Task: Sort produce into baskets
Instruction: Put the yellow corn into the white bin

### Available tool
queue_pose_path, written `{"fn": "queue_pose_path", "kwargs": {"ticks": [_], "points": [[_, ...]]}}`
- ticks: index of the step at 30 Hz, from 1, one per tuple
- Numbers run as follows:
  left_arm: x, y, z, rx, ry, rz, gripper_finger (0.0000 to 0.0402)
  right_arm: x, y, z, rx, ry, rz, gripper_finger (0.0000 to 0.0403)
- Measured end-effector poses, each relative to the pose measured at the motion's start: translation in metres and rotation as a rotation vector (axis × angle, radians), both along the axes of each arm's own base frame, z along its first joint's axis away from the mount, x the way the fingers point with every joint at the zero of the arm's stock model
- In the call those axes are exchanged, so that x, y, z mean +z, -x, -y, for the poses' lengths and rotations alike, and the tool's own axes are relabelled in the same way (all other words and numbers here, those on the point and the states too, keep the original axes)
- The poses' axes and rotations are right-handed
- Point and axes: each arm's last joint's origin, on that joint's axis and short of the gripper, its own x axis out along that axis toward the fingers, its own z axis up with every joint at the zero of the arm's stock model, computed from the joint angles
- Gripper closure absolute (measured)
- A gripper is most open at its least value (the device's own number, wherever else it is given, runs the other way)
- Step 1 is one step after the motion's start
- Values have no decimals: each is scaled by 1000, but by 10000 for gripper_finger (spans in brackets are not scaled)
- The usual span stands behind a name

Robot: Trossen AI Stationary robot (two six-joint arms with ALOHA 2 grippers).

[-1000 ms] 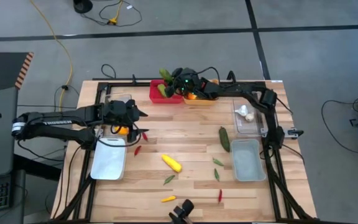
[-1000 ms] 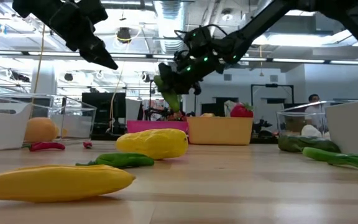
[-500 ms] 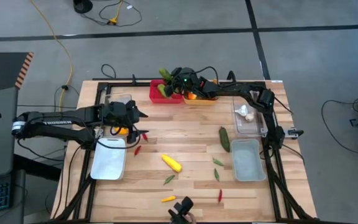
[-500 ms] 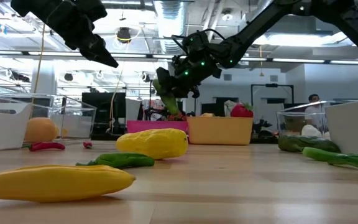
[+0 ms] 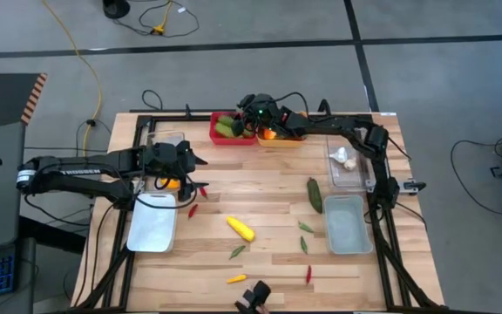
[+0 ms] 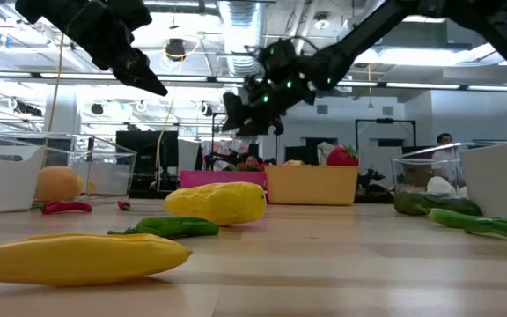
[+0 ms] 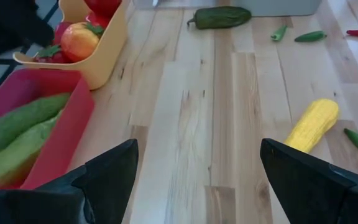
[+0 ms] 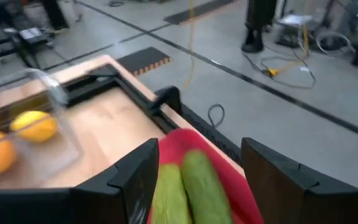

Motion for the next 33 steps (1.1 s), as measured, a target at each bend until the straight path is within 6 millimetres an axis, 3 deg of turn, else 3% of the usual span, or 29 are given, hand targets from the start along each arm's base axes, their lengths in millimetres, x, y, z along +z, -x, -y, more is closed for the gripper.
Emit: {"fn": "queue_pose_path", "kwargs": {"ticks": [4, 9, 17, 23, 33], "points": [[2, -3, 4, -27, 0, 25, 77, 33, 9, -19, 81, 51, -56, 148], [2, -18, 12, -120, 2, 90, 77, 74, 24, -60, 178, 87, -127, 148], [-24, -56, 34, -270, -4, 55, 77, 120, 57, -132, 338, 56, -219, 148], [-53, -77, 53, -342, 4, -26, 77, 129, 71, -172, 406, -34, -258, 148], [-107, -101, 75, -413, 11, -157, 77, 110, 64, -228, 549, -58, -357, 148]]}}
